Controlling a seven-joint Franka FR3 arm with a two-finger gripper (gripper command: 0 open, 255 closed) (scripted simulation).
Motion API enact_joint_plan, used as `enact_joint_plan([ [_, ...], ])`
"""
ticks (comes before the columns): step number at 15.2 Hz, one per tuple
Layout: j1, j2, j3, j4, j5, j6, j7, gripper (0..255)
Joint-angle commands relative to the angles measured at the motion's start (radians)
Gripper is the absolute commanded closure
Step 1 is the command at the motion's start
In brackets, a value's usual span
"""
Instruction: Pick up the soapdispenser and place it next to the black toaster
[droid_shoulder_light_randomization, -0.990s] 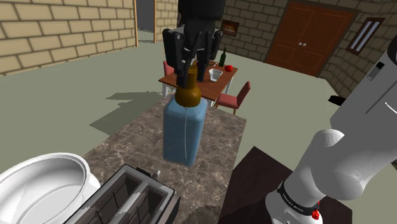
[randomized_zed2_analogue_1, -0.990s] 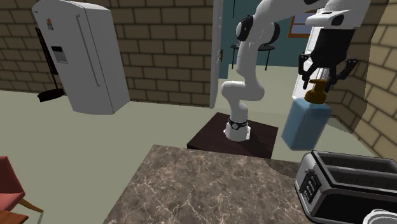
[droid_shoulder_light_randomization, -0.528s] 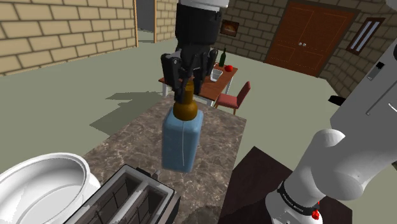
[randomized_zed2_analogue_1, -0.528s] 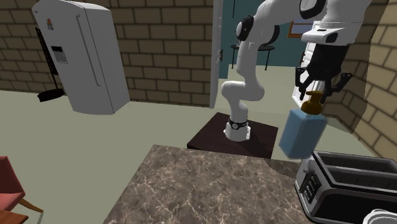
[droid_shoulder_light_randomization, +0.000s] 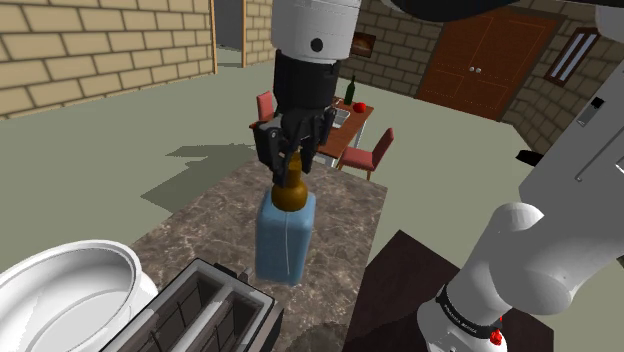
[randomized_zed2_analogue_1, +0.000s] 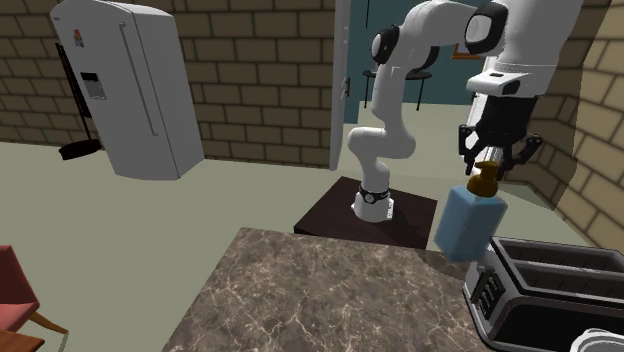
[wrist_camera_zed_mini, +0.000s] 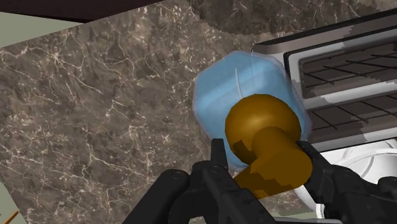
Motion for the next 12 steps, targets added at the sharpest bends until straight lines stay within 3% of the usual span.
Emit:
enact_joint_plan([
  [1,0.002,-0.004,0.002,-0.03,0.002,0.028,-0.001,255],
  [12,0.009,-0.011,0.014,-0.184,0.013,0.175,-0.005,255],
])
